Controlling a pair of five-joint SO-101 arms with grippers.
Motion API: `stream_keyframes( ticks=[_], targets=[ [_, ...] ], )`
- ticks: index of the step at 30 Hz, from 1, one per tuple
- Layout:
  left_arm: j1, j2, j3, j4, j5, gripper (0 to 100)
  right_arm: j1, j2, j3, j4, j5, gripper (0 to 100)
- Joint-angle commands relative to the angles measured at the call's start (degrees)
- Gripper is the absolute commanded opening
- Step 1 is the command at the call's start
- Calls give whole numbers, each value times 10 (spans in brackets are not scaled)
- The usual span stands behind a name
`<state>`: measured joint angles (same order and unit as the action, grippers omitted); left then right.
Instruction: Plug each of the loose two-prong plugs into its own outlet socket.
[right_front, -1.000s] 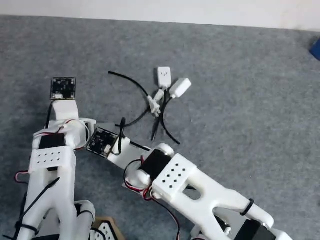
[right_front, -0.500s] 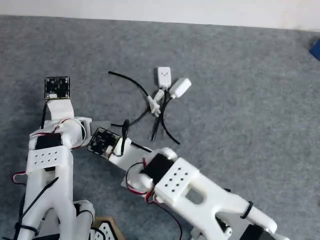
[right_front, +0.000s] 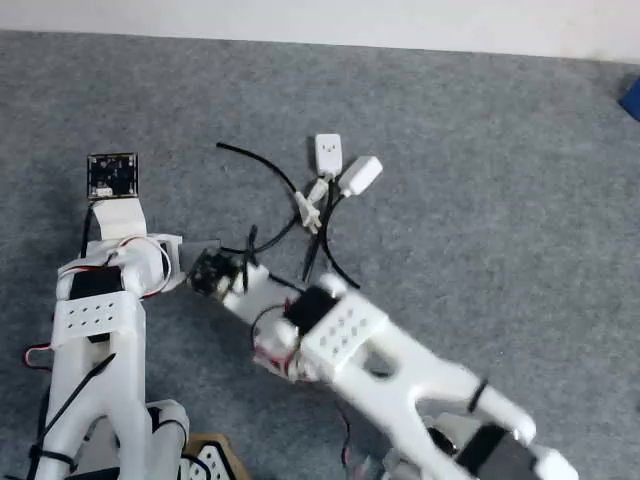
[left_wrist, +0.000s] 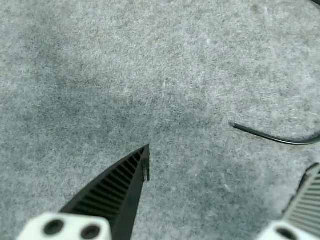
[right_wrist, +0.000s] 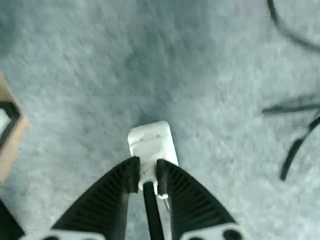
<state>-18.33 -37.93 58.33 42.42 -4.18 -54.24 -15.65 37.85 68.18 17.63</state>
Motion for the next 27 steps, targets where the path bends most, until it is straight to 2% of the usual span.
stream_keyframes(
  ticks=[1,6,16,20,24,27],
  targets=[
    [-6,-2,-23,-11,7,443,27,18,-18,33,7,6],
    [-6,-2,-22,-9,7,443,15,20,-17,-17,7,6],
    [-4,-2,-22,-9,7,443,13,19,87,-106,3,6],
    [-4,-1,-22,-9,7,443,12,13,87,-80,3,6],
    [-4,-1,-22,-9,7,443,13,17,22,5,6,13],
    [-4,-1,-22,-9,7,443,13,13,-7,46,7,84]
  ],
)
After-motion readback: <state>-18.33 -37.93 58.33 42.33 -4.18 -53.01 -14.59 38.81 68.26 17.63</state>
